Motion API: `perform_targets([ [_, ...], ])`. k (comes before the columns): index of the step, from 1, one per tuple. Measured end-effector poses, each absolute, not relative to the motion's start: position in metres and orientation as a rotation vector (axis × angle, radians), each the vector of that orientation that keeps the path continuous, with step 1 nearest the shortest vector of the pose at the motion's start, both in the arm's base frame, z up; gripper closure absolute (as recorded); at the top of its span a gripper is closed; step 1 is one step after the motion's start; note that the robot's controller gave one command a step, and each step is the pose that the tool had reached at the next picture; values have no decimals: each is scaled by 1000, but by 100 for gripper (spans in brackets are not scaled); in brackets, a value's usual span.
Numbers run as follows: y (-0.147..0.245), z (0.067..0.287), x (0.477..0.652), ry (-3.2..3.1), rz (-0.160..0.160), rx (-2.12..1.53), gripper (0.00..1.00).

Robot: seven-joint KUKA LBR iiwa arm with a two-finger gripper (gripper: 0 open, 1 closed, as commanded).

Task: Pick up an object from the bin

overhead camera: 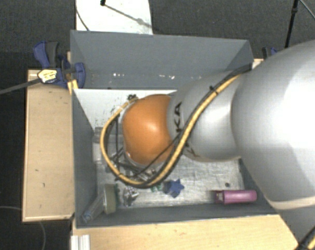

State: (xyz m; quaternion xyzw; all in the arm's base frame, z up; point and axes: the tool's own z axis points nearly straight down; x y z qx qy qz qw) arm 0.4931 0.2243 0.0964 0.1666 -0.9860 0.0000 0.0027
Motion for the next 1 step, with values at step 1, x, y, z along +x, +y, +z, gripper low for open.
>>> perform_targets([
  [1,250,76,482,-3032,0,864,0],
])
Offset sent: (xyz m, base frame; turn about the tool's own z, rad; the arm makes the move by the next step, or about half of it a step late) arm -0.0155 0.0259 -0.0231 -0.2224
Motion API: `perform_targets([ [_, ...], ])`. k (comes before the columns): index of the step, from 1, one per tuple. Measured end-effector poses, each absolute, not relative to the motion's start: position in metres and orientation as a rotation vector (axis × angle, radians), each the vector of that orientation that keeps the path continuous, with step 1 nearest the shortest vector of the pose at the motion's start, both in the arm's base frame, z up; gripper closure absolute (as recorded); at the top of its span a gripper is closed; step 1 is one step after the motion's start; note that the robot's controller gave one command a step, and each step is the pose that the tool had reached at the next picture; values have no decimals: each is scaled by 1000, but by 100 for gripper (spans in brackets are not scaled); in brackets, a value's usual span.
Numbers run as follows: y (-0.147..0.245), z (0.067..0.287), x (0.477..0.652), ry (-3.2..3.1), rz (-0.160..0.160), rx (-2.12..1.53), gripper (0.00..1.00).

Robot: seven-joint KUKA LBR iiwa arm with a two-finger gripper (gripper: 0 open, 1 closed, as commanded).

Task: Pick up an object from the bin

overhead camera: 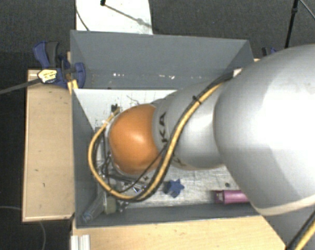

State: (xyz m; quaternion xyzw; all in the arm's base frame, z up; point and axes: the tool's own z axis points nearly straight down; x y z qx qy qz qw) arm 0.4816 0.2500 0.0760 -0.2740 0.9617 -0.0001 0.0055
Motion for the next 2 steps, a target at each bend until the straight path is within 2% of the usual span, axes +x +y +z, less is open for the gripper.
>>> perform_targets([
  [1,250,74,479,3020,2,-852,100],
  [2,253,272,486,2956,3,-1030,100],
])
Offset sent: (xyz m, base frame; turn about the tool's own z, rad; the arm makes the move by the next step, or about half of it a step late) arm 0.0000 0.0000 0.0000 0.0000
